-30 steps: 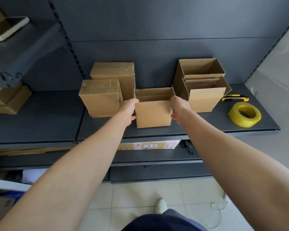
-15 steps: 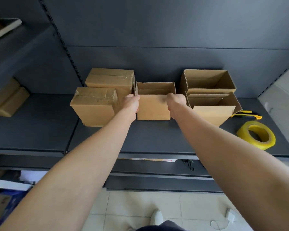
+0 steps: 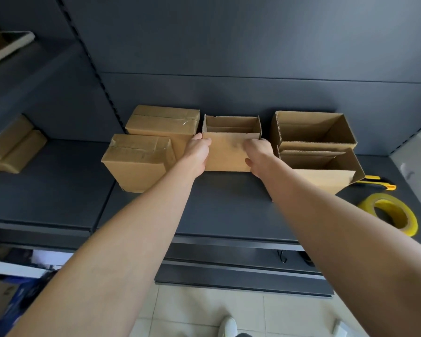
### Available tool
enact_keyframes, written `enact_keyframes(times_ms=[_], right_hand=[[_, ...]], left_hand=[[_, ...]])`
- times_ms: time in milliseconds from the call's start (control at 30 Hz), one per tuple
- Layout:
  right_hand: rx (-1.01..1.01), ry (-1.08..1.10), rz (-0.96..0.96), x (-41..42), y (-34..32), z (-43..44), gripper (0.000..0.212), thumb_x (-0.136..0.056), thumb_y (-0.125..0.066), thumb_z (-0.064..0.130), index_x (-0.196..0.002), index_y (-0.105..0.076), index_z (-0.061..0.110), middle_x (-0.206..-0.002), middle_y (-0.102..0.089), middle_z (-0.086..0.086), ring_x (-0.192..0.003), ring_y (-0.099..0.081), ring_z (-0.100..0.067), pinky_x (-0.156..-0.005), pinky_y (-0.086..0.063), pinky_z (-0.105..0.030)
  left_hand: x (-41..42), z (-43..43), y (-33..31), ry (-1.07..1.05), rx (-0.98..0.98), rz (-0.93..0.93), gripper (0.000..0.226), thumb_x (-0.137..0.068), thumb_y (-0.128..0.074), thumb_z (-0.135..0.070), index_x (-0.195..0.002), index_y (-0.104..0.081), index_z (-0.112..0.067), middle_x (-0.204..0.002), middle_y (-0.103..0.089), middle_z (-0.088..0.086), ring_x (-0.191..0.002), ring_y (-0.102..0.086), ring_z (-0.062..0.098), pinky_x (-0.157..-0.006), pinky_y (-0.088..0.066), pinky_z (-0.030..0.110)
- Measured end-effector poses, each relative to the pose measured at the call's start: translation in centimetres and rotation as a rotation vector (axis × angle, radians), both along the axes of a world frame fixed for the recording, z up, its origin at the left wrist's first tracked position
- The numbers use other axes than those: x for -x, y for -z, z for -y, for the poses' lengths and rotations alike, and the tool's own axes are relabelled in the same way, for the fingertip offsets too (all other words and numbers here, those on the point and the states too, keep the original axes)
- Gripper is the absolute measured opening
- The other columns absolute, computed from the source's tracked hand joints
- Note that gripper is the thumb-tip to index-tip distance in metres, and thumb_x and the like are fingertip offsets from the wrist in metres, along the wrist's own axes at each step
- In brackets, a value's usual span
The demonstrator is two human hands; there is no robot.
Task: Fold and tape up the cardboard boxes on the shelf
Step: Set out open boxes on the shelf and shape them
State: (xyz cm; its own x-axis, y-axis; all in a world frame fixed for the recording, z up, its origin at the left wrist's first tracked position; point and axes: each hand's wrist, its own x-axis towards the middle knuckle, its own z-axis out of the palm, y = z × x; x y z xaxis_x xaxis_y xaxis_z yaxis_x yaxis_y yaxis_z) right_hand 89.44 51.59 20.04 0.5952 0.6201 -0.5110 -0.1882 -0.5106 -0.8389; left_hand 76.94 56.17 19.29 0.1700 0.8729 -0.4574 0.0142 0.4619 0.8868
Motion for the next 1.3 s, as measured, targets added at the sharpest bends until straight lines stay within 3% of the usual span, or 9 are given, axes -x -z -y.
enact_keyframes(times_ms=[67, 167, 333, 500, 633, 867, 1000, 1167, 1300], right_hand=[[0.039, 0.020, 0.049, 0.6, 0.0, 0.3, 0.043, -0.092, -0.044, 0.013, -0.134, -0.044, 0.008, -0.097, -0.052, -0.003, -0.069, -0.045, -0.013, -0.057, -0.042, -0.025], [0.013, -0.011, 0.113, 2.5, 0.0, 0.6, 0.039, -0.093, -0.044, 0.013, -0.130, -0.049, 0.004, -0.091, -0.053, -0.004, -0.063, -0.043, -0.011, -0.049, -0.035, -0.023], [-0.069, -0.276, 0.012, 7.9, -1.1, 0.2, 0.038, -0.098, -0.043, 0.015, -0.129, -0.050, -0.004, -0.132, -0.054, -0.021, -0.095, -0.055, -0.026, -0.086, -0.047, -0.037], [-0.005, -0.399, -0.111, 12.6, -1.7, -0.4, 0.046, -0.097, -0.048, 0.038, -0.133, -0.048, 0.010, -0.130, -0.051, -0.009, -0.110, -0.052, -0.025, -0.101, -0.045, -0.038], [0.008, -0.388, -0.217, 14.8, -1.3, -0.3, 0.049, -0.097, -0.048, 0.041, -0.140, -0.041, 0.019, -0.145, -0.039, -0.002, -0.128, -0.041, -0.021, -0.105, -0.041, -0.037], [-0.012, -0.231, -0.276, 16.9, -0.7, 0.4, 0.055, -0.096, -0.040, 0.052, -0.140, -0.040, 0.019, -0.143, -0.044, -0.003, -0.128, -0.043, -0.027, -0.105, -0.038, -0.047], [0.064, -0.146, -0.296, 17.2, -1.6, 1.3, 0.064, -0.093, -0.036, 0.062, -0.142, -0.036, 0.022, -0.145, -0.040, -0.004, -0.129, -0.042, -0.034, -0.106, -0.031, -0.060], [0.105, -0.009, -0.205, 16.1, -1.3, 3.4, 0.053, -0.092, -0.038, 0.063, -0.101, -0.054, 0.013, -0.123, -0.059, -0.011, -0.112, -0.056, -0.031, -0.098, -0.042, -0.051], [0.111, 0.076, -0.173, 14.2, -1.0, 5.7, 0.068, -0.091, -0.038, 0.064, -0.136, -0.043, 0.013, -0.132, -0.052, -0.012, -0.117, -0.051, -0.034, -0.103, -0.038, -0.054]], left_hand=[[0.3, 0.1, -0.3, 0.030, -0.059, -0.079, 0.046, -0.096, -0.042, -0.004, -0.141, -0.041, -0.015, -0.136, -0.046, 0.003, -0.123, -0.045, 0.019, -0.105, -0.037, 0.031], [1.4, 0.5, -1.6, 0.007, -0.207, -0.199, 0.026, -0.090, -0.042, 0.001, -0.085, -0.055, -0.022, -0.087, -0.047, 0.003, -0.080, -0.043, 0.021, -0.068, -0.032, 0.022], [6.9, 0.6, -3.5, -0.208, -0.466, -0.423, 0.027, -0.094, -0.046, -0.004, -0.110, -0.065, -0.017, -0.114, -0.062, -0.004, -0.104, -0.058, 0.011, -0.087, -0.044, 0.019], [14.8, -1.2, -2.3, -0.330, -0.363, -0.885, 0.033, -0.097, -0.044, -0.018, -0.128, -0.054, -0.017, -0.136, -0.045, 0.009, -0.126, -0.040, 0.027, -0.102, -0.034, 0.038], [18.1, -1.8, -0.9, -0.210, -0.175, -0.619, 0.056, -0.101, -0.040, -0.028, -0.150, -0.020, -0.013, -0.154, -0.027, 0.007, -0.136, -0.035, 0.026, -0.107, -0.033, 0.034], [20.4, -1.3, -2.1, -0.256, 0.042, -0.290, 0.042, -0.091, -0.048, -0.055, -0.108, -0.056, -0.017, -0.101, -0.059, 0.002, -0.085, -0.059, 0.021, -0.077, -0.053, 0.042], [20.8, -0.5, -2.4, -0.193, 0.142, -0.258, 0.050, -0.085, -0.051, -0.064, -0.108, -0.054, -0.020, -0.101, -0.061, 0.004, -0.087, -0.063, 0.027, -0.073, -0.055, 0.049], [20.2, 1.2, -2.7, -0.070, 0.159, -0.176, 0.017, -0.078, -0.052, -0.029, -0.086, -0.057, -0.015, -0.087, -0.062, 0.006, -0.074, -0.062, 0.026, -0.064, -0.057, 0.042], [19.1, 2.5, -1.8, 0.129, 0.137, -0.153, 0.012, -0.073, -0.046, -0.001, -0.079, -0.050, -0.011, -0.082, -0.050, 0.008, -0.076, -0.055, 0.025, -0.076, -0.053, 0.041]])
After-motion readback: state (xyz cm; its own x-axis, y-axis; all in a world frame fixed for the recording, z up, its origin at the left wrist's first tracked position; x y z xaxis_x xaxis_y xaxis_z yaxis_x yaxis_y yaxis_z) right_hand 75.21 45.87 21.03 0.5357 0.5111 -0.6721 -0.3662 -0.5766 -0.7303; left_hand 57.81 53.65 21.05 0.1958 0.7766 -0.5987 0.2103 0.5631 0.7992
